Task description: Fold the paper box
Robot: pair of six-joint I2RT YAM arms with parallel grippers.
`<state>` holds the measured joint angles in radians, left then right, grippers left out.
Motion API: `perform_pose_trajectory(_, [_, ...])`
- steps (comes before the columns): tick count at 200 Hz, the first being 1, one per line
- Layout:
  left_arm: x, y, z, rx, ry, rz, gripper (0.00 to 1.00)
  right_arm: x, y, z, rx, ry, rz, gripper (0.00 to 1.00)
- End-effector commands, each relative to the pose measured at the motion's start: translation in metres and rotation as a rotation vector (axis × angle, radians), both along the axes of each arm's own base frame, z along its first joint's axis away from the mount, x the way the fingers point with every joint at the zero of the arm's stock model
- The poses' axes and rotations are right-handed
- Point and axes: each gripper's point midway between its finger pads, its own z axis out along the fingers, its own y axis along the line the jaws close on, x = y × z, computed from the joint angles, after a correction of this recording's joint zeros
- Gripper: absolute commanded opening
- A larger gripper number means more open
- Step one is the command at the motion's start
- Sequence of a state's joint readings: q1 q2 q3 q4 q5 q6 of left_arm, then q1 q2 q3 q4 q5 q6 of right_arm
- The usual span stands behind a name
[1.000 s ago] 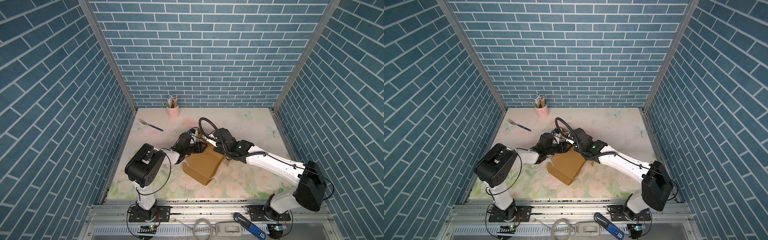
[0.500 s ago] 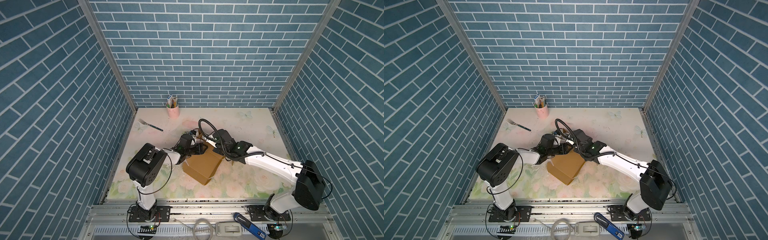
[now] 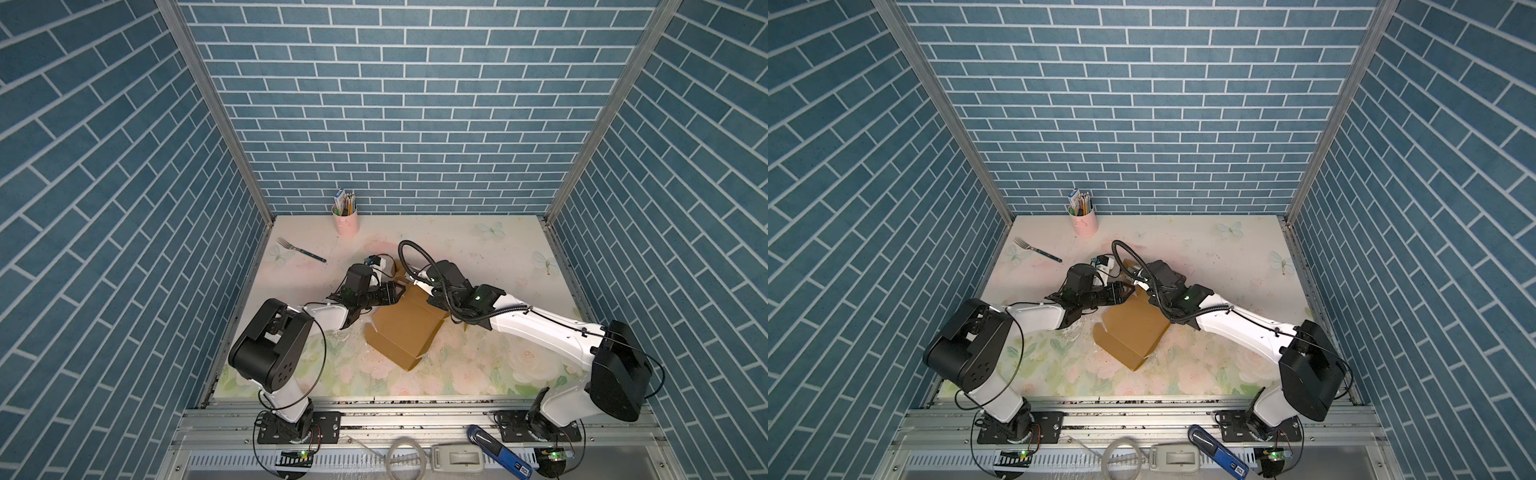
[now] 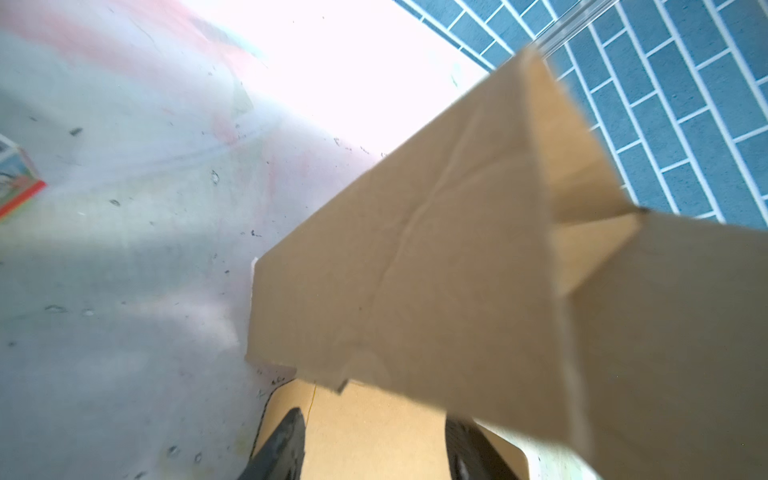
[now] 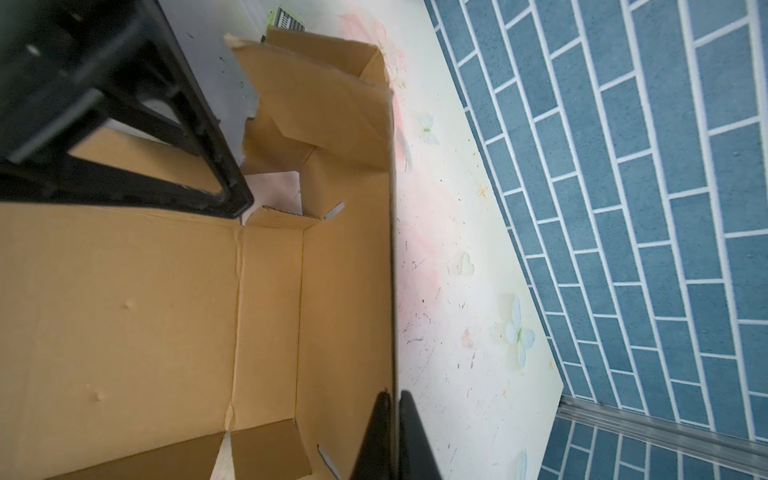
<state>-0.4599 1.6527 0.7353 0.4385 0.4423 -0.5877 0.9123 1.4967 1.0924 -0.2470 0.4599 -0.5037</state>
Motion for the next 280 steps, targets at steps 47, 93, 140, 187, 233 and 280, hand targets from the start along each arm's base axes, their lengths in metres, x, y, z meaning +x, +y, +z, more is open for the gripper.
perform_pose_trajectory(47, [0.009, 0.038, 0.025, 0.024, -0.065, 0.089, 0.55, -0.006, -0.008, -0.012, -0.037, 0.028, 0.011, 0.08])
perform_pose_trajectory(93, [0.021, 0.045, 0.024, 0.056, -0.082, 0.109, 0.55, -0.005, -0.008, -0.011, -0.029, 0.028, 0.011, 0.08])
perform_pose_trajectory(140, [0.022, 0.037, 0.015, 0.076, -0.116, 0.065, 0.55, -0.005, -0.005, -0.008, -0.011, 0.026, 0.016, 0.08])
perform_pose_trajectory(187, [0.030, 0.017, 0.014, 0.123, -0.157, 0.019, 0.55, -0.005, -0.002, -0.008, 0.003, 0.031, 0.020, 0.08])
perform_pose_trajectory(233, [0.042, 0.005, 0.010, 0.138, -0.156, 0.014, 0.41, -0.003, -0.005, -0.010, 0.004, 0.033, 0.005, 0.08])
perform_pose_trajectory(280, [0.049, 0.000, 0.012, 0.150, -0.154, 0.012, 0.22, 0.000, -0.011, -0.009, 0.036, 0.037, -0.013, 0.08])
